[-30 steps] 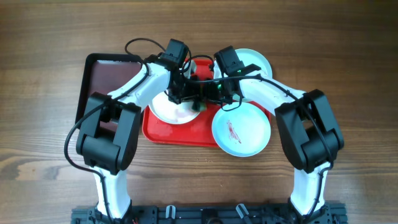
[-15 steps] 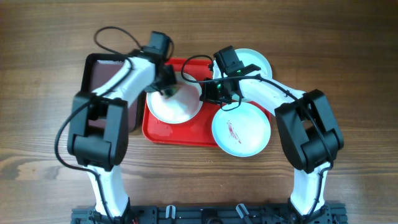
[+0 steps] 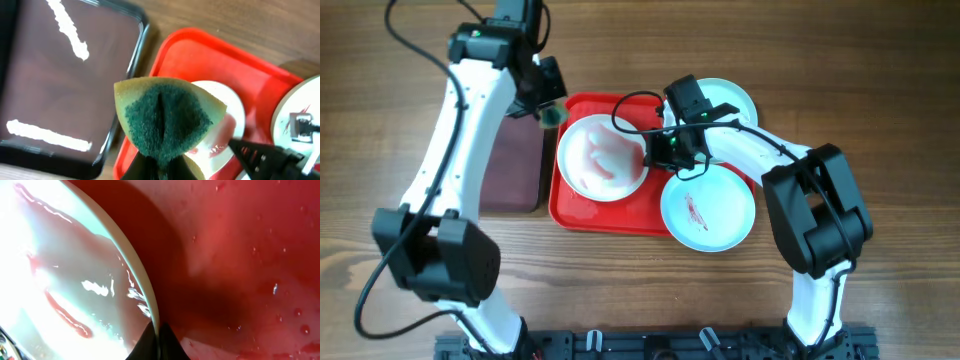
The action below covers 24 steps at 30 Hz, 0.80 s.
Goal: Clean dirty plates on tray and stack at the side
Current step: 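Lift the sponge away from the plate with the left gripper, then lift the white plate with the right gripper and carry it right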
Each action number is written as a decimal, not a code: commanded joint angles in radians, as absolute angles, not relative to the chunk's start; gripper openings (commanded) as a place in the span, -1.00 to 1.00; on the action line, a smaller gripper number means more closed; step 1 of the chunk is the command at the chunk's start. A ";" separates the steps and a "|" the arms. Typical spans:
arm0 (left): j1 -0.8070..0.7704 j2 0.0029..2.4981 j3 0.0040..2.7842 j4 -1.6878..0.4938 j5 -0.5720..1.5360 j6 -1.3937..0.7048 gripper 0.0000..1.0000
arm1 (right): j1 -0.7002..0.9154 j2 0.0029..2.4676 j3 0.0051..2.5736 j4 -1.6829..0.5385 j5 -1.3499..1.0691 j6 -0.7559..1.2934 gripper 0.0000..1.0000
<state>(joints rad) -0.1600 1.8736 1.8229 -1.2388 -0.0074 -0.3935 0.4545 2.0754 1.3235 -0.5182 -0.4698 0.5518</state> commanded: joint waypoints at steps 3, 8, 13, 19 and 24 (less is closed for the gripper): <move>-0.120 1.862 1.818 -1.280 0.003 -0.373 -0.92 | 0.459 1.932 1.314 -0.607 -0.271 0.463 -0.91; -0.120 1.864 1.816 -1.272 0.007 -0.374 -0.92 | 0.509 1.779 1.314 -0.671 -0.023 0.444 -0.91; -0.120 1.864 1.816 -1.273 0.017 -0.375 -0.92 | 0.612 1.697 1.314 -0.705 0.267 0.474 -0.91; -0.120 1.864 1.816 -1.272 0.057 -0.374 -0.92 | 0.756 1.695 1.314 -0.712 0.612 0.490 -0.91; -0.120 1.864 1.816 -1.272 0.057 -0.374 -0.92 | 0.830 1.695 1.314 -0.719 0.819 0.490 -0.91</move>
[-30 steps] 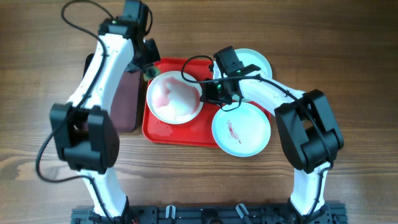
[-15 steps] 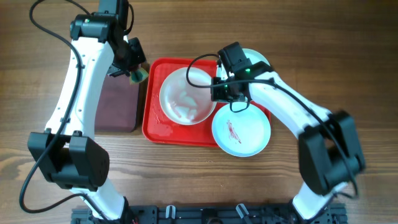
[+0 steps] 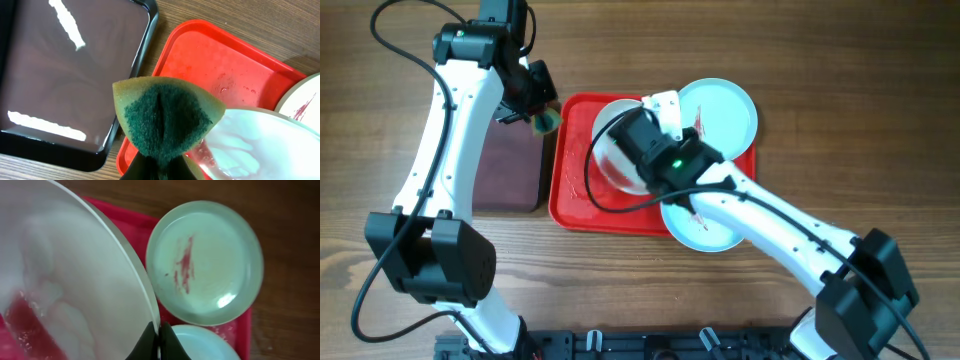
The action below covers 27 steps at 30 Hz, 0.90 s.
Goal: Clean dirty plates on tray and stack at the side
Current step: 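Lift the white plate with the right gripper and carry it right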
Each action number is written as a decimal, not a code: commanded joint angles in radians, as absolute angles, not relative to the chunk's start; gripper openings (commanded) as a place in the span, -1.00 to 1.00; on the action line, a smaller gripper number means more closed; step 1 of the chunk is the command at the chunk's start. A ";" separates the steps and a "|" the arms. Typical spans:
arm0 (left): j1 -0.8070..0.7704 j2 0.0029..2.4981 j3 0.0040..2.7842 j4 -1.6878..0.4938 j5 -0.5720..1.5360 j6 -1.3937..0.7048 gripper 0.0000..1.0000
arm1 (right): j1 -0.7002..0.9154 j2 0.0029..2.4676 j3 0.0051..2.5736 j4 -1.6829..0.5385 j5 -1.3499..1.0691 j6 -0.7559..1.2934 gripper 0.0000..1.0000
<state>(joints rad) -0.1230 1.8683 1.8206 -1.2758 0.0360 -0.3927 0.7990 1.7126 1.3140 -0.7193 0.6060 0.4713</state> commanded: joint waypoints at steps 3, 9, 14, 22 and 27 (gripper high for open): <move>-0.120 1.864 1.816 -1.272 0.056 -0.374 -0.92 | 0.861 1.695 1.314 -0.718 0.956 0.488 -0.91; -0.120 1.864 1.816 -1.272 0.057 -0.374 -0.92 | 0.904 1.695 1.314 -0.690 1.149 0.351 -0.91; -0.120 1.864 1.816 -1.273 0.057 -0.374 -0.92 | 0.954 1.695 1.314 -0.550 1.224 0.052 -0.91; -0.120 1.864 1.816 -1.272 0.056 -0.374 -0.92 | 0.992 1.695 1.314 -0.245 1.427 -0.342 -0.91; -0.120 1.864 1.816 -1.272 0.056 -0.374 -0.92 | 0.992 1.696 1.314 -0.193 1.429 -0.392 -0.91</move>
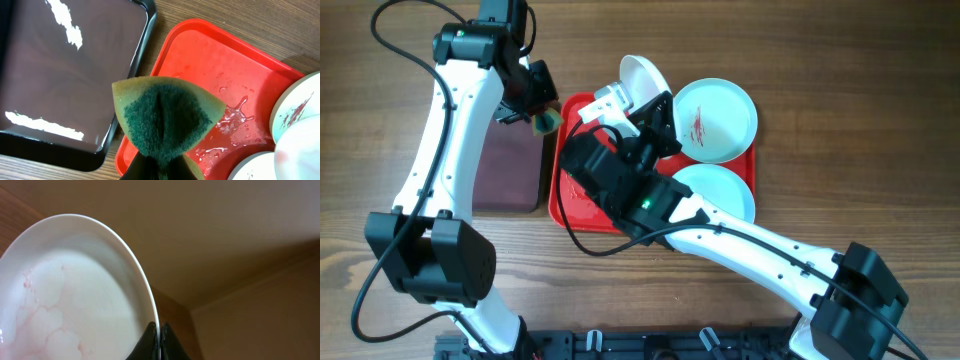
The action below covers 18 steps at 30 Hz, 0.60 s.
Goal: Clean dirty plates on tray and stack at the side
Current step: 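Lift the white plate with the right gripper and carry it right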
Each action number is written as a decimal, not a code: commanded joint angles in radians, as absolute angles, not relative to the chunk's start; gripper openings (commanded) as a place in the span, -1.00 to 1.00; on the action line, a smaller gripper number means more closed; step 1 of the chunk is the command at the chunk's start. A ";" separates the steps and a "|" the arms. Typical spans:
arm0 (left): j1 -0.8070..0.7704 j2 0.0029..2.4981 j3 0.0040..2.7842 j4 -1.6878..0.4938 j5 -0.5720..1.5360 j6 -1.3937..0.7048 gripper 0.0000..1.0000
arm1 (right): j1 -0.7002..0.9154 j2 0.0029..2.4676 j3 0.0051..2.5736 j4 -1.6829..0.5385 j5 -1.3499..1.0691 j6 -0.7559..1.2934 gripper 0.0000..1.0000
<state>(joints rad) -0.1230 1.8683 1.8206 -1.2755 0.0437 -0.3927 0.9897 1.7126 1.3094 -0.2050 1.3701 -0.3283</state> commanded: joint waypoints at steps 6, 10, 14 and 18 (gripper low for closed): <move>-0.120 1.864 1.816 -1.272 0.056 -0.374 -0.92 | 0.992 1.696 1.314 -0.193 1.415 -0.389 -0.91; -0.120 1.864 1.816 -1.273 0.056 -0.374 -0.92 | 0.992 1.696 1.314 -0.255 1.372 -0.257 -0.91; -0.120 1.864 1.816 -1.273 0.056 -0.374 -0.92 | 0.987 1.696 1.314 -0.569 1.050 0.021 -0.91; -0.120 1.865 1.816 -1.273 0.056 -0.374 -0.92 | 0.951 1.685 1.314 -0.714 0.627 0.282 -0.91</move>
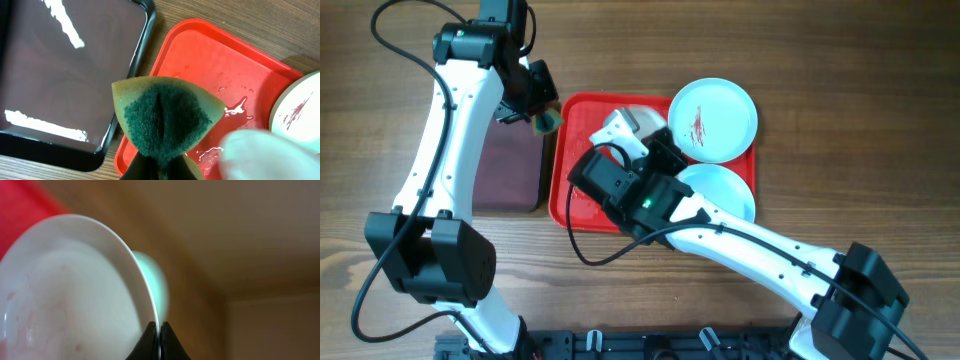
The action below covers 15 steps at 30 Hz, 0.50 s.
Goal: Clean dirty plates on tray and stack at the side
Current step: 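Lift the white plate with the right gripper and carry it right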
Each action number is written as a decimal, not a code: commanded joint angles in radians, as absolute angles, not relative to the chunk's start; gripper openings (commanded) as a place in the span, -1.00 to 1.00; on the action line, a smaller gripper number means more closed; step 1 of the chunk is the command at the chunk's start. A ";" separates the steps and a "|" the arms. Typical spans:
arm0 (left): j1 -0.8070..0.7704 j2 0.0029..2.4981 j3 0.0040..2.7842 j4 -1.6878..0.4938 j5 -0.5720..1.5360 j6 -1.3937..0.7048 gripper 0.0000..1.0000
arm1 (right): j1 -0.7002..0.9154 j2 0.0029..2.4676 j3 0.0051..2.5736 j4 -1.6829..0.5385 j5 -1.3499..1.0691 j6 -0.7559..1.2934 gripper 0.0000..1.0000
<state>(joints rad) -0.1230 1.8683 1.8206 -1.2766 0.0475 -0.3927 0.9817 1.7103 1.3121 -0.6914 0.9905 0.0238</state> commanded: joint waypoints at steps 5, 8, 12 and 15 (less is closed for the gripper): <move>-0.120 1.865 1.816 -1.286 0.056 -0.374 -0.92 | 0.809 1.571 1.314 -0.689 0.239 0.302 -0.91; -0.120 1.868 1.816 -1.291 0.056 -0.374 -0.92 | 0.646 1.509 1.314 -0.722 0.091 0.335 -0.91; -0.120 1.879 1.816 -1.291 0.056 -0.374 -0.92 | 0.372 1.476 1.314 -0.808 -0.073 0.396 -0.92; -0.121 1.898 1.816 -1.291 0.056 -0.374 -0.92 | 0.128 1.479 1.314 -0.866 -0.133 0.396 -0.91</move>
